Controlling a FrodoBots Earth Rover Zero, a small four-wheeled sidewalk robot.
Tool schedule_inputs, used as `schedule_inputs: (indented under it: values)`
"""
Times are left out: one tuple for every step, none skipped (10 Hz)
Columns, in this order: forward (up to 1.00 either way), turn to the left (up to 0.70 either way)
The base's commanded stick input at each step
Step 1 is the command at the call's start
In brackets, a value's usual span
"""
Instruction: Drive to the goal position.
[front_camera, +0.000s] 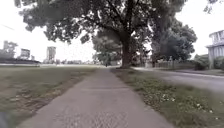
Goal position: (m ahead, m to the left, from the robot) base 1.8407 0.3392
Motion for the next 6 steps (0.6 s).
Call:
schedule_inputs:
  values:
    - [0.70, 0.35]
    - [0.70, 0.31]
    - [0.70, 0.16]
    - [0.70, 0.01]
    - [0.70, 0.00]
    - [0.70, 0.00]
